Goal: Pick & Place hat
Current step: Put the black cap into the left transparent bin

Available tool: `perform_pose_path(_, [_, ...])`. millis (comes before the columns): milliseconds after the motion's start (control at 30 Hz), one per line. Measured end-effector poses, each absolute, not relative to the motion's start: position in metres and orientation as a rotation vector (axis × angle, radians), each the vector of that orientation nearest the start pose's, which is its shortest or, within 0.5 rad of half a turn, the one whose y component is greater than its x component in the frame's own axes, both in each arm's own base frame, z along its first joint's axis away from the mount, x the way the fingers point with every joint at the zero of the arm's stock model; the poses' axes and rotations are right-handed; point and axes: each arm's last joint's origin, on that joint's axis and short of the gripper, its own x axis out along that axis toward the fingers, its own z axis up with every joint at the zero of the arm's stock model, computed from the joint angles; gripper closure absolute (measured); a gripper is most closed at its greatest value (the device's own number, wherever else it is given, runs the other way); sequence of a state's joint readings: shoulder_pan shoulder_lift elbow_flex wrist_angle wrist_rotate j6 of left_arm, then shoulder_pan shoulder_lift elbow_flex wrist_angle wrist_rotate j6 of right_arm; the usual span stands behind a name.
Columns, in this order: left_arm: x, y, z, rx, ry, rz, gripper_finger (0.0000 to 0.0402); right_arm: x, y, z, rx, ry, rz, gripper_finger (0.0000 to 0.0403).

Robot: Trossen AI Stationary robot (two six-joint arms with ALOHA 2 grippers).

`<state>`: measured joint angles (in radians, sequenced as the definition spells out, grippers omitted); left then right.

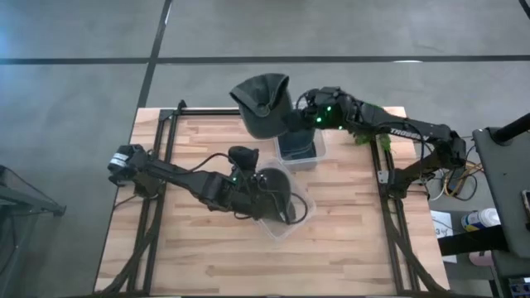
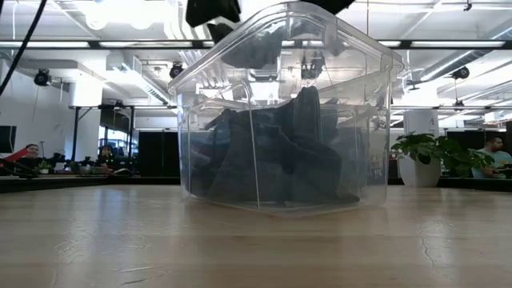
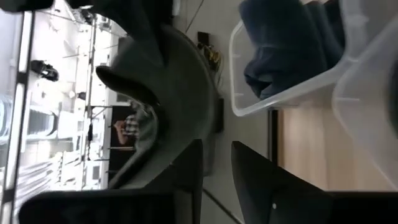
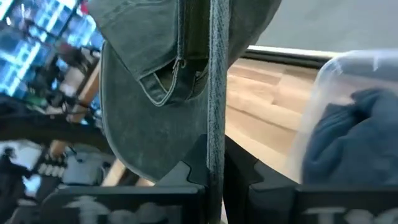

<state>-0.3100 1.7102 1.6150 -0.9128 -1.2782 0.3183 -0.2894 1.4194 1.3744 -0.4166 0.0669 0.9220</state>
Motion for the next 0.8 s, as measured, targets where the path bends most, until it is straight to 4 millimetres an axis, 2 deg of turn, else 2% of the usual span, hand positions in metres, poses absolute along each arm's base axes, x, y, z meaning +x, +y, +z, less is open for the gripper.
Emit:
perform_pose_path(167, [0.323, -0.085, 0.342, 0.935, 0.877, 0.704, 0.0324, 0.279, -0.107, 0.393, 0.868, 0.392, -0.420, 0.0389])
perform_pose_path(367, [0.285, -0.081, 0.365, 0.477, 0.916, 0.384, 0.0324, 0.247, -0.096, 0.411, 0.769, 0.783, -0.300, 0.0389])
perform_pose_path(467, [0.271, -0.080, 0.381, 0.310, 0.875, 0.251, 0.0324, 0.241, -0.088, 0.418, 0.749, 0.914, -0.163, 0.0389])
perform_pose_path(633, [0.252, -0.074, 0.400, 0.182, 0.806, 0.196, 0.0324, 0.255, -0.072, 0.414, 0.669, 1.092, -0.012, 0.0390])
perform_pose_path(800, [0.246, -0.067, 0.407, 0.051, 0.781, 0.190, 0.0323, 0.291, -0.056, 0.400, 0.473, 1.247, 0.094, 0.0390])
